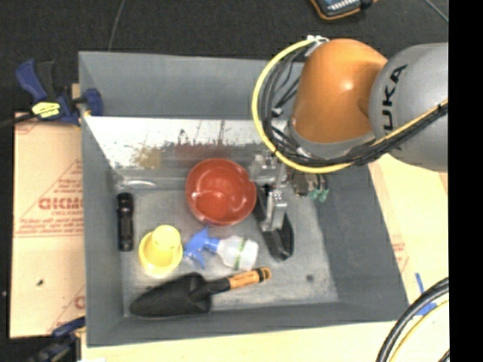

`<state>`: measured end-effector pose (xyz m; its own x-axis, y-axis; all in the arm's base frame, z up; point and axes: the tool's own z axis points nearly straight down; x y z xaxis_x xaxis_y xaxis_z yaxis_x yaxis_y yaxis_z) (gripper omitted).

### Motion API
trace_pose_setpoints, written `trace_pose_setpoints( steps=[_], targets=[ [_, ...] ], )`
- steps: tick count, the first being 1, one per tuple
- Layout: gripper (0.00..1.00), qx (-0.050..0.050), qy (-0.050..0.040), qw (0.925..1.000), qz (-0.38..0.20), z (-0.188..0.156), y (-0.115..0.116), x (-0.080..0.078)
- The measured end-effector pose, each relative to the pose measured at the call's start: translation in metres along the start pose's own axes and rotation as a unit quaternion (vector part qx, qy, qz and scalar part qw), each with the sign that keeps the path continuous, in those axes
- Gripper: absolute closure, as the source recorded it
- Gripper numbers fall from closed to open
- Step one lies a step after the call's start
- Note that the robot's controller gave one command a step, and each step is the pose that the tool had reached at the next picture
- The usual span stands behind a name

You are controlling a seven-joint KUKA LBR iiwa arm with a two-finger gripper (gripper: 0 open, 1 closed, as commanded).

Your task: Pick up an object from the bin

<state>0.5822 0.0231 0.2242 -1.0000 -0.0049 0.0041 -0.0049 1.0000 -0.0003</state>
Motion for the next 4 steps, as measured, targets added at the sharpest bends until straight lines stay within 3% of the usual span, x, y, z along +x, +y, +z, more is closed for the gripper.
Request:
trace_pose_setpoints(
  steps=[1, 2, 3, 4],
  targets=[
    [0.00, 0.000, -0.0042, 1.0000, 0.000, -0.005, 0.000, -0.001],
    [0.00, 0.001, -0.0050, 0.9996, -0.029, 0.135, 0.027, 0.014],
    [0.00, 0.000, -0.0129, 0.9992, -0.037, 0.066, 0.029, 0.017],
    [0.00, -0.001, -0.0050, 0.9976, 0.068, 0.124, 0.060, 0.040]
  ],
)
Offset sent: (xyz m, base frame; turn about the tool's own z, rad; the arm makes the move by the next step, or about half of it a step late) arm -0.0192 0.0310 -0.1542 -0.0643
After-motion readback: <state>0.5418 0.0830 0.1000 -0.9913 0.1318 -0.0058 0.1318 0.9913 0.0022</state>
